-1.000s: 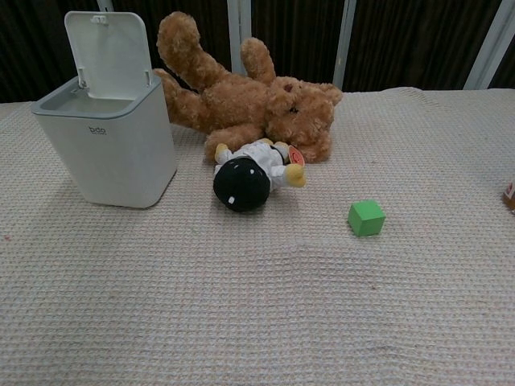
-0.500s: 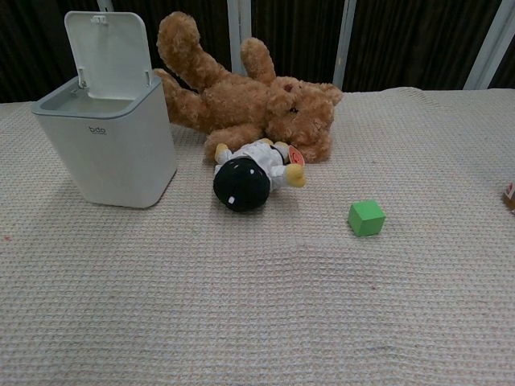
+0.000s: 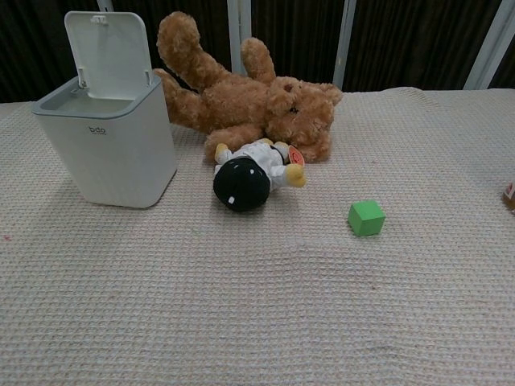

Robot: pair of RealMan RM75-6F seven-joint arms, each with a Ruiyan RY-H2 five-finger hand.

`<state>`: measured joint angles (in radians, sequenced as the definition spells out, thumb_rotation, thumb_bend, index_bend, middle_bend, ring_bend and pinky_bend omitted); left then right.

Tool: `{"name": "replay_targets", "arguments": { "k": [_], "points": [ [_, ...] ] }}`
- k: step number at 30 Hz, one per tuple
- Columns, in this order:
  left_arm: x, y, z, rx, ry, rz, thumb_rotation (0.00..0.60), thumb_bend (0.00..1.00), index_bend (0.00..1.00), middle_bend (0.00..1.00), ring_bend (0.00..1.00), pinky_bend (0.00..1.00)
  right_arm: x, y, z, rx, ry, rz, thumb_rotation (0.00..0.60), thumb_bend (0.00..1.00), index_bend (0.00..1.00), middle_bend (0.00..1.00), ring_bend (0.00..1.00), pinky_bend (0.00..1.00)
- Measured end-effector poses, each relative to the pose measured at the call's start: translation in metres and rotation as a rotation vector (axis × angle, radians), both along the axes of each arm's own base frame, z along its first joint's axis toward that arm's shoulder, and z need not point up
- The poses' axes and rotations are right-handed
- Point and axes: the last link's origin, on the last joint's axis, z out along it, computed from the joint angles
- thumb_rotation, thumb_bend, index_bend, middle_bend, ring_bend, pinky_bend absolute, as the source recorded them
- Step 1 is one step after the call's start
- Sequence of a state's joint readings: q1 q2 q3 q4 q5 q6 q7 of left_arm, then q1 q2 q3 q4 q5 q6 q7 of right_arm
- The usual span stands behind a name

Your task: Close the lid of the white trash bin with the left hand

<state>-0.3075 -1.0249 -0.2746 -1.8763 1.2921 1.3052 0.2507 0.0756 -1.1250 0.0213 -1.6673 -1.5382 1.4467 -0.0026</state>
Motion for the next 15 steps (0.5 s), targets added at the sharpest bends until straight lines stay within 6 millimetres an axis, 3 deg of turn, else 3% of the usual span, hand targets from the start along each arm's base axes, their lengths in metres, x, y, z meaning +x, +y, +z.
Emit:
{"name": "replay_targets", "arguments": {
  "k": [8,15],
  "points": [
    [0.04,0.061,-0.001,-0.076,-0.01,0.062,0.6,0.53,0.0,0.98,0.92,0.94,0.0,-0.003,0.0,0.006,-0.03,-0.008,0.6,0.19,0.0,0.0,0.0,0.0],
    [0.076,0.098,-0.009,-0.154,0.012,0.101,0.6,0.55,0.07,0.99,0.93,0.95,0.0,-0.003,0.0,0.01,-0.046,-0.012,0.6,0.19,0.0,0.0,0.0,0.0]
  ]
}}
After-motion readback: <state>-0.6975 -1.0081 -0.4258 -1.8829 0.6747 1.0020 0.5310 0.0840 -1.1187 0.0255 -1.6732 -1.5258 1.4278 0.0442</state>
